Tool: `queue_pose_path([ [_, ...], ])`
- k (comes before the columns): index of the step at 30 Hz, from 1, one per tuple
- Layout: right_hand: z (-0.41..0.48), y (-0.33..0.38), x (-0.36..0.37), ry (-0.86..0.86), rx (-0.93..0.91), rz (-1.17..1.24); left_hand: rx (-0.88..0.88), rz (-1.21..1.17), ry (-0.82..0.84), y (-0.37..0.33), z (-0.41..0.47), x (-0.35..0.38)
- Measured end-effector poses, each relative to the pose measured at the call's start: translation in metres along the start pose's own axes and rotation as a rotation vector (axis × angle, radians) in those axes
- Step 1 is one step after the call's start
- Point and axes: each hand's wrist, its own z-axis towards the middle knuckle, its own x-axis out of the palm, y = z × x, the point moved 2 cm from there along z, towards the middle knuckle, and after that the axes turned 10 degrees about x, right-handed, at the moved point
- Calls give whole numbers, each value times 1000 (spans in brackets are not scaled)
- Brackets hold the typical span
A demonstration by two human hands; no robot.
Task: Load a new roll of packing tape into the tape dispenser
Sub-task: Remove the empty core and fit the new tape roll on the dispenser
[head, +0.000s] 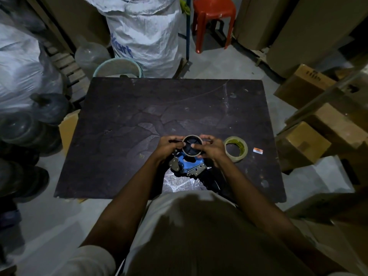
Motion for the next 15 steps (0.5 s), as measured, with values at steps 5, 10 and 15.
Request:
queue_pose_path([
  [5, 2, 0, 1, -29, 27, 25, 19, -11, -22, -1, -3, 3],
  [10, 0, 4, 4, -77, 33, 8, 56, 17, -39, 0, -2, 3],
  [15, 0, 3, 8, -170, 26, -77, 83, 33, -77, 5, -3, 2],
])
